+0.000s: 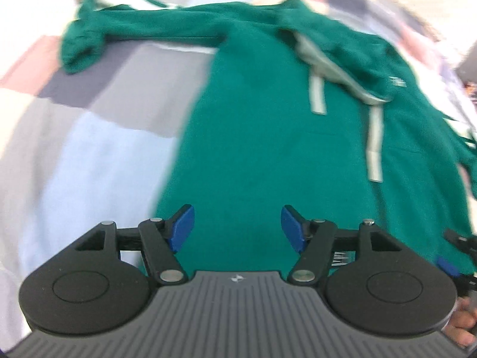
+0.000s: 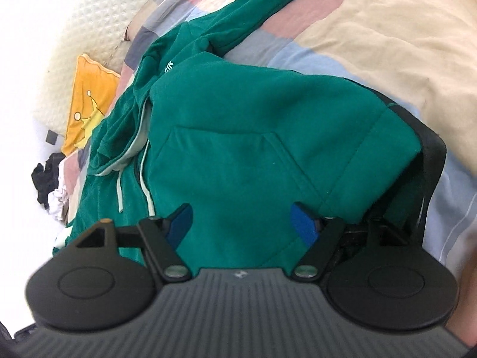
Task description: Fold large clothes
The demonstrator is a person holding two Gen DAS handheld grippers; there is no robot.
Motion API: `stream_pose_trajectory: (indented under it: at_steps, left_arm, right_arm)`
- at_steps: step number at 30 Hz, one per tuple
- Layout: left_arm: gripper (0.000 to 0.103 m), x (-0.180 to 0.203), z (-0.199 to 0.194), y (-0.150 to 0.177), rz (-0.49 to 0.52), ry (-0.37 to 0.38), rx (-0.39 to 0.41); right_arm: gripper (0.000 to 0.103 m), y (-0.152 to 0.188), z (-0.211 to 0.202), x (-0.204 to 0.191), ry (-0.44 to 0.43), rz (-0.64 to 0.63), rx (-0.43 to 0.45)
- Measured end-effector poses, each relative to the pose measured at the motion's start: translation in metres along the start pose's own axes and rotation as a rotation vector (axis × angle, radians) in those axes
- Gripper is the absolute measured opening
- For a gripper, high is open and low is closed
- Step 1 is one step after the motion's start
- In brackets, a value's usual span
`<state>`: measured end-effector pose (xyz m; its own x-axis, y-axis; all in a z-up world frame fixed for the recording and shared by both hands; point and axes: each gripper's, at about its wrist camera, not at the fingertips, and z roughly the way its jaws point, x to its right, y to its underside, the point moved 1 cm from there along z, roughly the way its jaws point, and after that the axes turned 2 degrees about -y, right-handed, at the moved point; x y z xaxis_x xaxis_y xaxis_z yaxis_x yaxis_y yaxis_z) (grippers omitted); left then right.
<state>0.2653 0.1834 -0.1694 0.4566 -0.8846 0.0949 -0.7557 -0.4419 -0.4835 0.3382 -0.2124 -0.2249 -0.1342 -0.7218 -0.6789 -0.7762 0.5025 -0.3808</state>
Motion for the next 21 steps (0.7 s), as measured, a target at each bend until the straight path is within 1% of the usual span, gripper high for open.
stream_pose_trajectory:
  at_steps: [1, 3, 5, 7, 10, 14, 17, 21]
  left_arm:
    - [0.071, -0.007, 0.003, -0.002, -0.013, -0.028, -0.011]
    - [0.077, -0.019, 0.01, -0.003, -0.031, -0.082, -0.021]
    - [0.079, -0.029, 0.017, 0.0, -0.03, -0.133, -0.026]
    - [0.079, -0.033, 0.024, 0.002, -0.027, -0.155, -0.042]
    - [0.079, -0.036, 0.031, 0.008, -0.031, -0.152, -0.065]
    - [0.079, -0.032, 0.038, 0.01, -0.046, -0.109, -0.1]
    - [0.079, -0.031, 0.041, 0.012, -0.042, -0.1, -0.128]
    - [0.079, -0.027, 0.043, 0.015, -0.028, -0.104, -0.131]
  right_arm:
    - [0.074, 0.0, 0.0, 0.0, 0.0, 0.003, 0.002]
    - [0.075, 0.0, 0.0, -0.003, 0.001, 0.006, 0.007]
    - [0.075, 0.0, -0.003, 0.001, 0.001, 0.005, 0.012]
    - [0.075, 0.0, -0.004, 0.002, 0.001, 0.005, 0.015]
    - [0.075, 0.0, -0.006, 0.0, 0.003, -0.007, 0.023]
    - [0.075, 0.0, -0.006, 0.002, 0.001, 0.003, 0.027]
    - [0.075, 0.0, -0.008, 0.003, -0.007, 0.014, 0.031]
    - [0.076, 0.001, -0.007, 0.002, -0.008, 0.009, 0.026]
